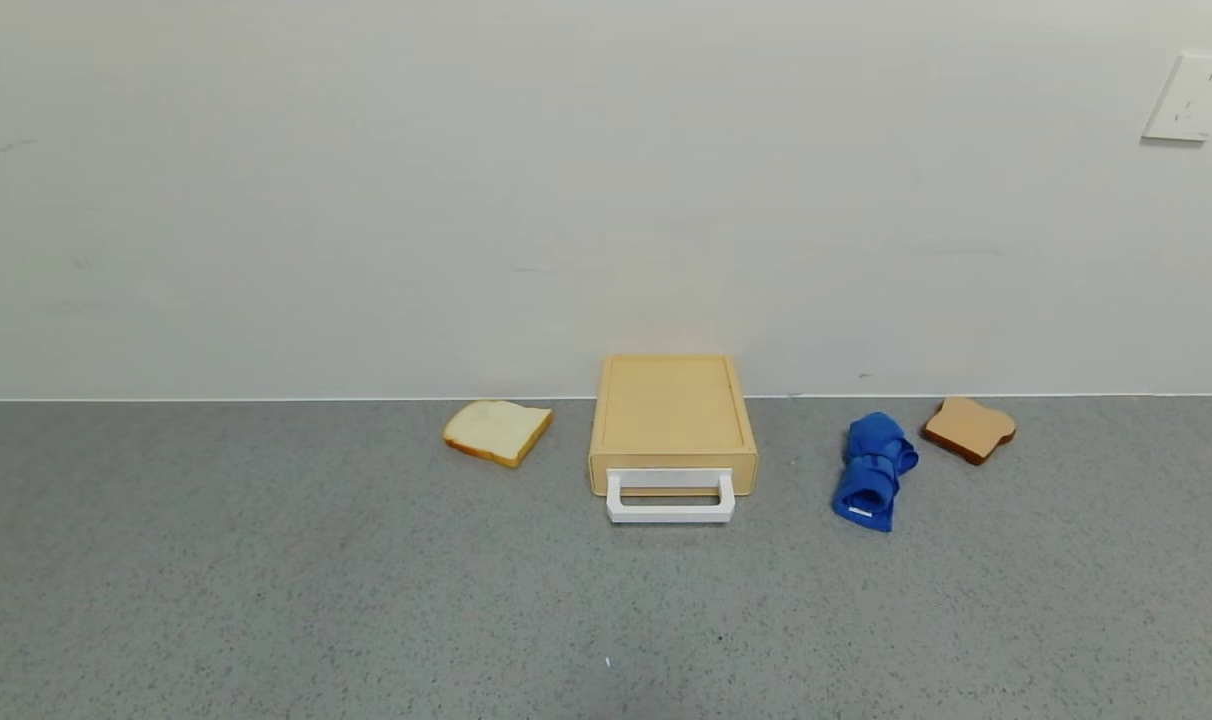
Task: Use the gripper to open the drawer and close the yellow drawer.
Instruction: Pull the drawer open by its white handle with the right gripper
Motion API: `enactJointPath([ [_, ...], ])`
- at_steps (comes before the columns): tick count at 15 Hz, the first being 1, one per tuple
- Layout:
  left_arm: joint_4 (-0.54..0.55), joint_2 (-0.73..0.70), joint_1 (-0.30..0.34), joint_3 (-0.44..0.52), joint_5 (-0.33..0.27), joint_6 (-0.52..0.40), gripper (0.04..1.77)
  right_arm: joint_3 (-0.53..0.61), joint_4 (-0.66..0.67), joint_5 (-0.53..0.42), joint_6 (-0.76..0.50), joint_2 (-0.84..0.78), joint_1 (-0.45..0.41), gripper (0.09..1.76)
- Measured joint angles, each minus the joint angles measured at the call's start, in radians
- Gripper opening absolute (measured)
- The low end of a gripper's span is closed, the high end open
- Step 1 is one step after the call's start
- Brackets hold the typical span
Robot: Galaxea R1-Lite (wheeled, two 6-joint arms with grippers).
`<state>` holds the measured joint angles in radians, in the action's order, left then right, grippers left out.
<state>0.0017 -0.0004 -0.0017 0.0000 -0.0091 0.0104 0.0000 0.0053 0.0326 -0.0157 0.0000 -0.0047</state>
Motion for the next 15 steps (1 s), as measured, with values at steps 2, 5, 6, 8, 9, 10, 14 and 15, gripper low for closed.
enactJointPath([
  [2, 0.000, 0.000, 0.000, 0.000, 0.000, 0.000, 1.72, -0.029, 0.018, -0.002, 0.000, 0.001, 0.001, 1.70],
  [5, 0.000, 0.000, 0.000, 0.000, 0.000, 0.000, 1.72, -0.170, 0.078, -0.004, -0.001, 0.049, 0.005, 1.70],
  [6, 0.000, 0.000, 0.000, 0.000, 0.000, 0.000, 1.72, -0.225, 0.086, -0.010, -0.001, 0.085, 0.007, 1.70],
  [8, 0.000, 0.000, 0.000, 0.000, 0.000, 0.000, 1.72, -0.333, 0.096, -0.029, -0.001, 0.180, 0.016, 1.70],
  [9, 0.000, 0.000, 0.000, 0.000, 0.000, 0.000, 1.72, -0.383, 0.099, -0.039, -0.001, 0.232, 0.019, 1.70],
  [10, 0.000, 0.000, 0.000, 0.000, 0.000, 0.000, 1.72, -0.431, 0.100, -0.054, -0.001, 0.288, 0.023, 1.70],
  [14, 0.000, 0.000, 0.000, 0.000, 0.000, 0.000, 1.72, -0.587, 0.102, -0.123, 0.000, 0.537, 0.027, 1.70],
  [15, 0.000, 0.000, 0.000, 0.000, 0.000, 0.000, 1.72, -0.621, 0.102, -0.142, 0.000, 0.601, 0.027, 1.70],
])
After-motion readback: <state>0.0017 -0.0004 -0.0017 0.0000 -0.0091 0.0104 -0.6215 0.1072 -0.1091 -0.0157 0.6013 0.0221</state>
